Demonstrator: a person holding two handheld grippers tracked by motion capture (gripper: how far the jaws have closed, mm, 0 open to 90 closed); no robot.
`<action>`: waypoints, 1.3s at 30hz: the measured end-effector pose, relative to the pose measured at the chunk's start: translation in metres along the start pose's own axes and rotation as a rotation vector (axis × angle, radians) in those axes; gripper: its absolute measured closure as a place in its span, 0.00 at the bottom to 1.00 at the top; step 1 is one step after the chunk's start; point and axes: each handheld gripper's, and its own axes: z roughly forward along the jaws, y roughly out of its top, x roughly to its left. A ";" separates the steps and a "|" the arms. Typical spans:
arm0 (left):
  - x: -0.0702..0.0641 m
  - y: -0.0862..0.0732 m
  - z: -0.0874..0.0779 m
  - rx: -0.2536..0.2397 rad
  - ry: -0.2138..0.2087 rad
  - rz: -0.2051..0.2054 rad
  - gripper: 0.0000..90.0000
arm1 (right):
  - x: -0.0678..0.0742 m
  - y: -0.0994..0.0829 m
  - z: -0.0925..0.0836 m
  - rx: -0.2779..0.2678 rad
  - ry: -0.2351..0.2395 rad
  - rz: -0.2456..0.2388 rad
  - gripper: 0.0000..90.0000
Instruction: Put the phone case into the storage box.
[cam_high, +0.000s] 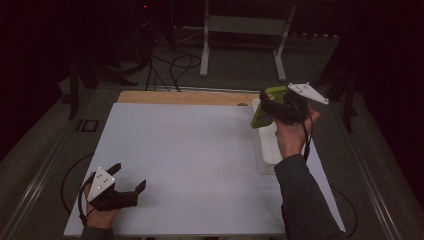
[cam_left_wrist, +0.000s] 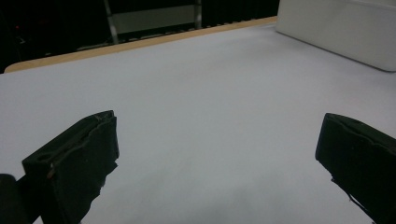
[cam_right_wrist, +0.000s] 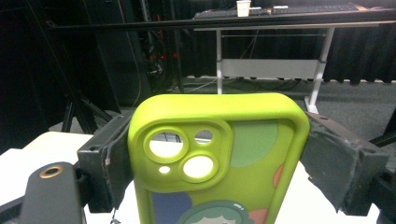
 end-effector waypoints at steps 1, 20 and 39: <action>0.000 0.000 0.000 0.000 0.001 0.001 0.00 | -0.001 0.001 0.001 0.001 -0.003 0.000 0.18; 0.000 0.000 0.000 0.003 0.000 0.003 0.00 | -0.006 0.010 0.010 0.011 -0.021 -0.006 0.18; 0.000 0.000 0.000 0.004 0.001 0.005 0.00 | -0.014 0.009 0.025 0.047 -0.055 -0.006 0.18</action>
